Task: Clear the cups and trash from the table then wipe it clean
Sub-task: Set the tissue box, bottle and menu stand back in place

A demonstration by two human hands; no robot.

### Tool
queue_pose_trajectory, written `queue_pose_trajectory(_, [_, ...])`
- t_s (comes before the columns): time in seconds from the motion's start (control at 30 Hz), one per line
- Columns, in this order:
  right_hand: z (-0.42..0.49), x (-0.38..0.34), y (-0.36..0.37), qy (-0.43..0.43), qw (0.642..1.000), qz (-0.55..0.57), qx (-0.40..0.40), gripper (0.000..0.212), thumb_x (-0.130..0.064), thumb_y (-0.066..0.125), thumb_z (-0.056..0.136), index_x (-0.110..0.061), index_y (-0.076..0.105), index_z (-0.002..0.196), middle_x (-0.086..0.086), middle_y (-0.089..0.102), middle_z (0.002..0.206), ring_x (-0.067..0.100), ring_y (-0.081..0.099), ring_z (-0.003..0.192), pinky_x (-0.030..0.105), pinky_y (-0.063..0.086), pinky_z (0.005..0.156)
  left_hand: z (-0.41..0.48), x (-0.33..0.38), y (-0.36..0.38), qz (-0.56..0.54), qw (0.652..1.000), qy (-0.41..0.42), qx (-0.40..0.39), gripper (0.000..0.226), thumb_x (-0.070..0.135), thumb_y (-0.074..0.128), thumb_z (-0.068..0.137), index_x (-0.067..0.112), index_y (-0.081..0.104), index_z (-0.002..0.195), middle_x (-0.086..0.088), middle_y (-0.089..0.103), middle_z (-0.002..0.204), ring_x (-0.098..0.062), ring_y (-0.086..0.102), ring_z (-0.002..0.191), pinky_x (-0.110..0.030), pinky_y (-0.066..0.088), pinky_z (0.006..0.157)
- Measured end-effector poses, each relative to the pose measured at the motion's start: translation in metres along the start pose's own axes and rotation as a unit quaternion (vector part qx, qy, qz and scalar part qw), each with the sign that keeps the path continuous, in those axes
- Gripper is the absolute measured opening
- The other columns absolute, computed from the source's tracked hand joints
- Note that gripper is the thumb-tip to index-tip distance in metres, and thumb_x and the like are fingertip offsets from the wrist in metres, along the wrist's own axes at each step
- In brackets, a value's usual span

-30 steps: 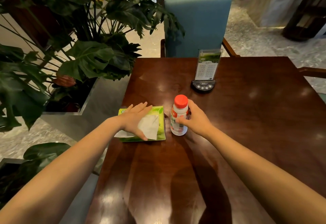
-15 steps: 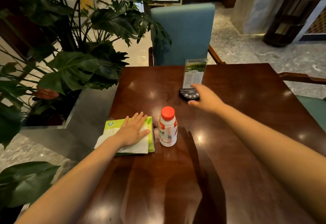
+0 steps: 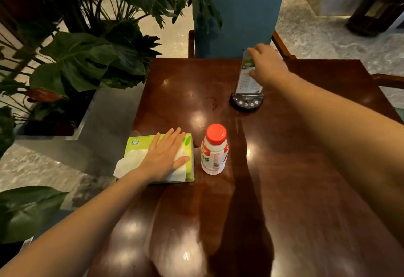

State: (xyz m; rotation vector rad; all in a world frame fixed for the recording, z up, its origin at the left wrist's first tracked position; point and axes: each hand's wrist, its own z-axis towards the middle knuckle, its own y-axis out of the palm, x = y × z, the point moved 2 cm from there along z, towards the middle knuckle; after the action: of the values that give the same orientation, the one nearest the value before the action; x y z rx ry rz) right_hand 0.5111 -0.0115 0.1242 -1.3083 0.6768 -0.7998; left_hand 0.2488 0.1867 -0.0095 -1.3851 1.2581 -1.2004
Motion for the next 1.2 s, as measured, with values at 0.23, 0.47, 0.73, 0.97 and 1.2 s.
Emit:
queue_pose_trajectory(0.23, [0.006, 0.002, -0.004, -0.002, 0.996, -0.045, 0.07, 0.022, 0.003, 0.052, 0.085, 0.003, 0.056, 0.107, 0.024, 0.054, 0.112, 0.042, 0.046, 0.107, 0.047, 0.04, 0.078, 0.0, -0.002, 0.002, -0.011, 1.0, 0.012, 0.015, 0.095, 0.072, -0.008, 0.079, 0.014, 0.021, 0.147, -0.006, 0.02, 0.156, -0.023, 0.015, 0.144, -0.043, 0.002, 0.113])
queue_pose_trajectory(0.47, [-0.032, 0.012, -0.027, -0.06, 0.996, 0.026, 0.063, 0.019, -0.014, 0.052, 0.091, -0.002, 0.062, 0.102, 0.02, 0.065, 0.1, 0.039, 0.057, 0.096, 0.042, 0.045, 0.069, 0.002, 0.0, 0.001, -0.011, 1.0, 0.0, 0.005, 0.108, 0.079, -0.021, 0.064, 0.018, 0.009, 0.148, -0.002, 0.006, 0.158, -0.017, 0.001, 0.146, -0.041, -0.004, 0.115])
queue_pose_trajectory(0.73, [-0.102, 0.005, -0.056, -0.131, 0.989, 0.074, 0.008, 0.023, -0.018, 0.061, 0.085, -0.012, 0.067, 0.107, 0.012, 0.068, 0.104, 0.032, 0.058, 0.101, 0.038, 0.045, 0.077, -0.001, 0.005, -0.008, -0.005, 0.999, -0.011, -0.03, 0.077, 0.064, 0.015, 0.089, 0.02, -0.002, 0.148, 0.0, -0.005, 0.159, -0.014, -0.008, 0.145, -0.04, -0.008, 0.116])
queue_pose_trajectory(0.97, [-0.137, -0.006, -0.049, -0.17, 0.982, 0.033, -0.074, 0.024, -0.018, 0.058, 0.088, -0.012, 0.065, 0.11, 0.01, 0.068, 0.105, 0.029, 0.056, 0.102, 0.036, 0.043, 0.074, -0.001, 0.005, -0.01, -0.01, 0.999, -0.019, -0.046, 0.07, 0.054, 0.022, 0.094, 0.02, -0.004, 0.149, 0.0, -0.008, 0.158, -0.014, -0.01, 0.145, -0.041, -0.008, 0.115])
queue_pose_trajectory(1.2, [-0.147, -0.009, -0.045, -0.165, 0.981, 0.043, -0.093, 0.023, -0.019, 0.059, 0.088, -0.014, 0.065, 0.109, 0.007, 0.068, 0.105, 0.027, 0.056, 0.102, 0.036, 0.043, 0.073, -0.002, 0.005, -0.011, -0.012, 0.999, -0.018, -0.041, 0.069, 0.055, 0.023, 0.093, 0.02, -0.001, 0.149, -0.001, -0.005, 0.159, -0.015, -0.008, 0.145, -0.042, -0.007, 0.116])
